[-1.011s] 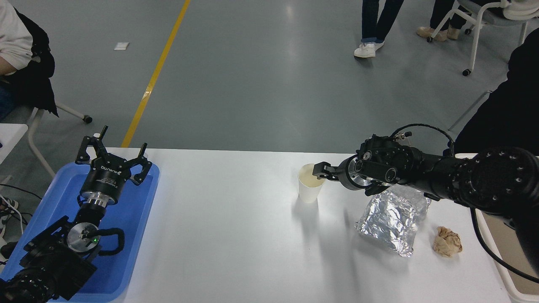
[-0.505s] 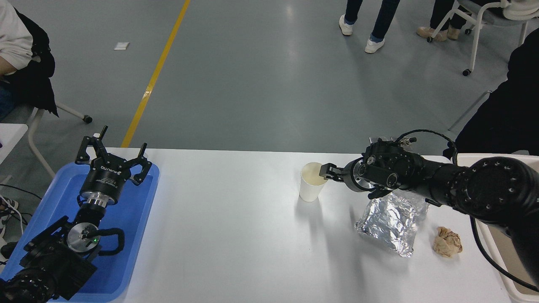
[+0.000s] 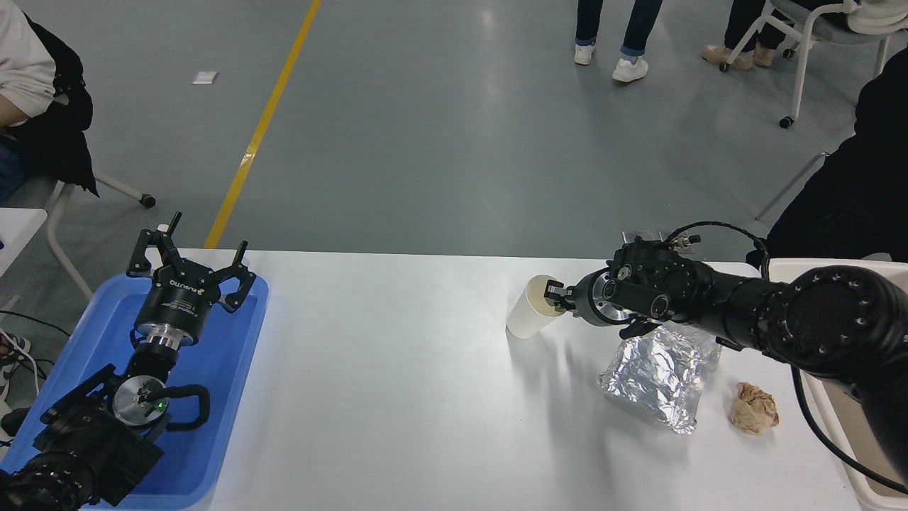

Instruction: Pick up paper cup place in dustbin

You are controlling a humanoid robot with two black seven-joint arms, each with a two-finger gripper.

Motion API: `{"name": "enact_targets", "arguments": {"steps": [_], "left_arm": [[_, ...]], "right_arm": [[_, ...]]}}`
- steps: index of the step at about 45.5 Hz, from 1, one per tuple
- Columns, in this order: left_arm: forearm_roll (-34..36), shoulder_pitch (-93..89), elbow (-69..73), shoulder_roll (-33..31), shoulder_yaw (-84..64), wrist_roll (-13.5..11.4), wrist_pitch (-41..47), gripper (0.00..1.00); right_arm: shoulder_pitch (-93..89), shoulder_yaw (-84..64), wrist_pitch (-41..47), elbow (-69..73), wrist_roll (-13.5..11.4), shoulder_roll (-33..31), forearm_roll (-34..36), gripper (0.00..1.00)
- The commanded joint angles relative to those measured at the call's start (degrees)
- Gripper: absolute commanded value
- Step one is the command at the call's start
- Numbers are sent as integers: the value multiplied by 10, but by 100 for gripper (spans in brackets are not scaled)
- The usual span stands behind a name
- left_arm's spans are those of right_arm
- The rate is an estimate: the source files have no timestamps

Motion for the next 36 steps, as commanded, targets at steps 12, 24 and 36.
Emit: {"name": "enact_targets", "arguments": {"steps": [12, 24, 36], "left_arm": [[0, 0, 0, 0, 0, 0, 0, 100], [0, 0, 0, 0, 0, 0, 0, 100], [0, 0, 0, 0, 0, 0, 0, 100]], "right_arm": [[36, -9, 6, 21, 12, 0, -24, 0], [146, -13, 45, 91, 9, -6, -19, 0], [327, -15, 114, 185, 7, -105, -16, 0]]}}
